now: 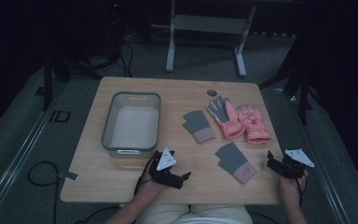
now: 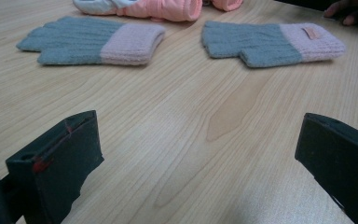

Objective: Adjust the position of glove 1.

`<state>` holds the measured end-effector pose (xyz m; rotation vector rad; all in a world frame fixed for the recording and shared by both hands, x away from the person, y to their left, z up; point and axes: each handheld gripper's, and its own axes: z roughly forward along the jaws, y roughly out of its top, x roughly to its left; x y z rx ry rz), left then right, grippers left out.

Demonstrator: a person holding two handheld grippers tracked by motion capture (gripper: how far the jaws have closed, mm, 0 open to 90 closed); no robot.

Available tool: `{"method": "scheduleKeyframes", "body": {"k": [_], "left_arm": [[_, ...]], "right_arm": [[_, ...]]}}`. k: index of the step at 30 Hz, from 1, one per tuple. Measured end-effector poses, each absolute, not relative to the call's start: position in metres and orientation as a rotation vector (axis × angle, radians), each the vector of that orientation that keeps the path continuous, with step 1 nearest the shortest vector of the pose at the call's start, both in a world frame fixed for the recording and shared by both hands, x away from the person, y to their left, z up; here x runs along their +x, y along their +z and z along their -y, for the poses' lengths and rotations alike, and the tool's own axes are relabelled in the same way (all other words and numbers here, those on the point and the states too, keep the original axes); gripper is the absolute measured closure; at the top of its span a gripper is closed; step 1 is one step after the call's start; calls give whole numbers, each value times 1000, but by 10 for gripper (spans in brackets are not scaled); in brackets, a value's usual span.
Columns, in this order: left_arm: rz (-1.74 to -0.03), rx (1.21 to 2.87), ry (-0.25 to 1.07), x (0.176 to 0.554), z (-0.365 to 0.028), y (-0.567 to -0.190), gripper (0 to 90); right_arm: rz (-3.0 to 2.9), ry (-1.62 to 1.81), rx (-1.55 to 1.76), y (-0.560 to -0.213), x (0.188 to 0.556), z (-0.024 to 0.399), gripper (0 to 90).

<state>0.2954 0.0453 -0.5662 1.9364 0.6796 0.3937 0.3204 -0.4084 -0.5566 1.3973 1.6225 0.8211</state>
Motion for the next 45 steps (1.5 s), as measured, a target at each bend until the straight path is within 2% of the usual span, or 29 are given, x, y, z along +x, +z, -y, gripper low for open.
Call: {"method": "scheduleKeyframes", "body": {"k": [28,33,45], "left_arm": [[-679,1933,385,296,-45,-566,0],[-675,1933,385,296,-45,-566,0],[-675,1933,394,295,-44,-566,0]], "right_arm": [[-1730,790,1457,-555,331,407,145],[-1735,804,1458,-545,331,407,152],[-1695,885,1390,-493,334,402,160]]}}
